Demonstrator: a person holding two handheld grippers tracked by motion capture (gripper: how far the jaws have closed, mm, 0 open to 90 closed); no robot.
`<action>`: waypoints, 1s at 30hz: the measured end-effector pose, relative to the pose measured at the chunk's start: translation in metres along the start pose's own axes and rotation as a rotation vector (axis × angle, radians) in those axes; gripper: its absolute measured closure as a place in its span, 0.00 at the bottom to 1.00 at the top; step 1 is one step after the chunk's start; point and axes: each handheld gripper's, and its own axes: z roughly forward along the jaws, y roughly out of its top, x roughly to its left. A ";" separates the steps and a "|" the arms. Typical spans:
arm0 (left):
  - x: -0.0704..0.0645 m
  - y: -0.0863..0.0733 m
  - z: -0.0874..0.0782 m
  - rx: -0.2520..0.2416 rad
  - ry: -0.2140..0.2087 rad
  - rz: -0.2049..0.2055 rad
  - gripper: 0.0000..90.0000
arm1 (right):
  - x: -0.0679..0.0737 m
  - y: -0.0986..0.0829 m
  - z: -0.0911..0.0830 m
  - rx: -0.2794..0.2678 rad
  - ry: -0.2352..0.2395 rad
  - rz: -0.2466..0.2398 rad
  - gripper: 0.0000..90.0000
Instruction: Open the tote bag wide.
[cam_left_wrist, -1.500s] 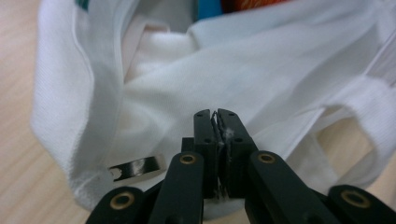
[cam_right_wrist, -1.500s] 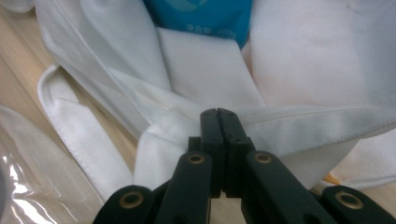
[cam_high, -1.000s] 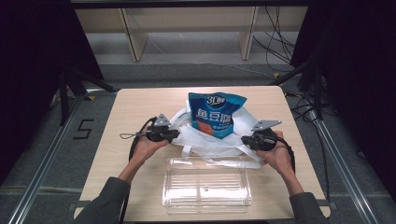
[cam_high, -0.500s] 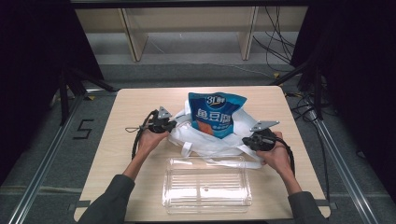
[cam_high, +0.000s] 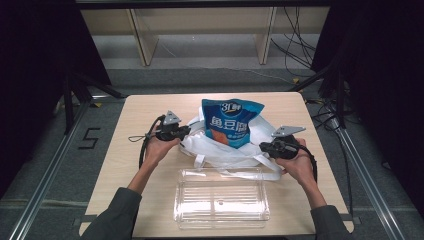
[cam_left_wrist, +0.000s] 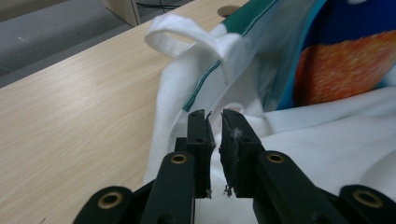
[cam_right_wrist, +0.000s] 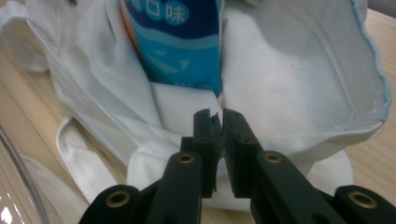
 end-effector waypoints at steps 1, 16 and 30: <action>-0.001 0.001 -0.003 -0.004 -0.005 -0.005 0.88 | 0.002 0.001 -0.002 0.002 0.010 0.021 0.89; -0.020 -0.019 -0.061 -0.013 -0.077 -0.069 0.50 | -0.001 0.010 -0.013 -0.033 0.008 0.026 0.55; -0.038 -0.060 -0.093 0.026 -0.083 -0.081 0.36 | -0.003 0.009 -0.012 -0.019 0.015 0.051 0.44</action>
